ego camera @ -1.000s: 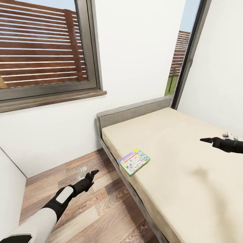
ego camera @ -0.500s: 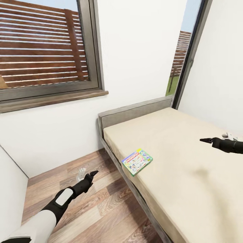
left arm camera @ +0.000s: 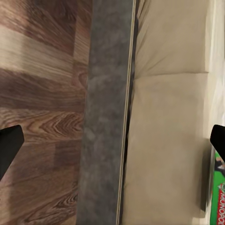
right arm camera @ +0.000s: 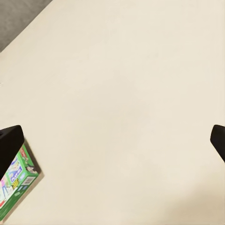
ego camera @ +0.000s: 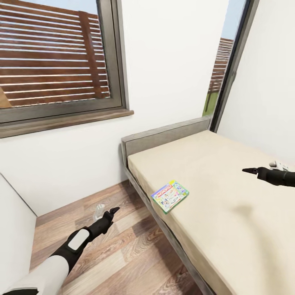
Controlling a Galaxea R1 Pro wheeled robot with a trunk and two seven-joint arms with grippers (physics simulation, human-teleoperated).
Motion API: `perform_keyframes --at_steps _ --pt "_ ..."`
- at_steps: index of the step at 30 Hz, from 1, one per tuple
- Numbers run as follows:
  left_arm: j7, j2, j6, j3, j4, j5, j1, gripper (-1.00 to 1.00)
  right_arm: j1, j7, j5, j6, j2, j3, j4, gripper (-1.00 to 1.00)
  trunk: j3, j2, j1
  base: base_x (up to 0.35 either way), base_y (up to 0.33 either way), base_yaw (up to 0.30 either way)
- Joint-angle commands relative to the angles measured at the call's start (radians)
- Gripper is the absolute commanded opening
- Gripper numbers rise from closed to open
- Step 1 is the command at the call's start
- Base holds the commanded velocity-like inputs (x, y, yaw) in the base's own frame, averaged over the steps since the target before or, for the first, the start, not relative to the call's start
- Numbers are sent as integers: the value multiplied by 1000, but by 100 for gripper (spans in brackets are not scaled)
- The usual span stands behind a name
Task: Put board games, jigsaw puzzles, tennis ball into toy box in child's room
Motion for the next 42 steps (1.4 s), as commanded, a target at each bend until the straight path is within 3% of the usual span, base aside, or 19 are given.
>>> perform_keyframes --at_steps 1,15,26,42 --pt "-1 0 8 2 0 7 0 100 -1 3 -1 2 -1 4 0 100 -1 0 0 0 21 0" --pt "-2 -7 5 -3 -1 -2 -4 100 -1 3 -2 2 -3 3 0 100 -1 0 0 0 8 -11" --pt "-7 -8 5 -4 -1 -2 -7 100 -1 3 -2 2 -2 3 -1 100 -1 0 0 0 1 -198" --pt "-124 6 4 -5 1 -7 -4 100 6 6 -2 3 -3 4 -16 100 -1 0 0 0 0 -87"
